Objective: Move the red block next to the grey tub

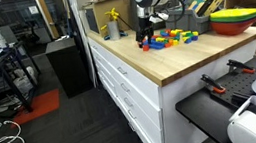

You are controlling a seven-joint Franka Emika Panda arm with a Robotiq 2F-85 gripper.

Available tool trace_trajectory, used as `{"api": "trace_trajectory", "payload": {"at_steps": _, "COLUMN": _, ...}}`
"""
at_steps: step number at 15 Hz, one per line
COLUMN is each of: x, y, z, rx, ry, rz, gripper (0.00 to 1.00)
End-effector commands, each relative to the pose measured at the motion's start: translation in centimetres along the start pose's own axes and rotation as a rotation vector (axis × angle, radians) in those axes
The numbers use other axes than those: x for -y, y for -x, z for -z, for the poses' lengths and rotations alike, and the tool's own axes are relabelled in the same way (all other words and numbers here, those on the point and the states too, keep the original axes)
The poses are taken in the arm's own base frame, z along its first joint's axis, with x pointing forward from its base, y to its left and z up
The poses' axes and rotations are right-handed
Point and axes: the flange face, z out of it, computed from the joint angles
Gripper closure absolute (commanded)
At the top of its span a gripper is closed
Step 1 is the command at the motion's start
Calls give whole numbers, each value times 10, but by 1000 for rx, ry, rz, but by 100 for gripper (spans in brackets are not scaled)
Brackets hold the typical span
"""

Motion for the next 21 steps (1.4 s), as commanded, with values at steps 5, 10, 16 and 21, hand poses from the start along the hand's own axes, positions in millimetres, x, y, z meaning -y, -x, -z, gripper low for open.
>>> {"api": "trace_trajectory", "payload": {"at_steps": 5, "x": -18, "y": -23, "z": -9, "rx": -27, "ry": 23, "rz": 42, "gripper": 0}}
{"api": "trace_trajectory", "payload": {"at_steps": 10, "x": -12, "y": -19, "z": -13, "rx": -16, "ry": 12, "rz": 42, "gripper": 0}}
{"api": "trace_trajectory", "payload": {"at_steps": 16, "x": -15, "y": -10, "z": -10, "rx": -11, "ry": 24, "rz": 31, "gripper": 0}}
{"api": "trace_trajectory", "payload": {"at_steps": 21, "x": -28, "y": -7, "z": 0, "rx": -23, "ry": 44, "rz": -3, "gripper": 0}}
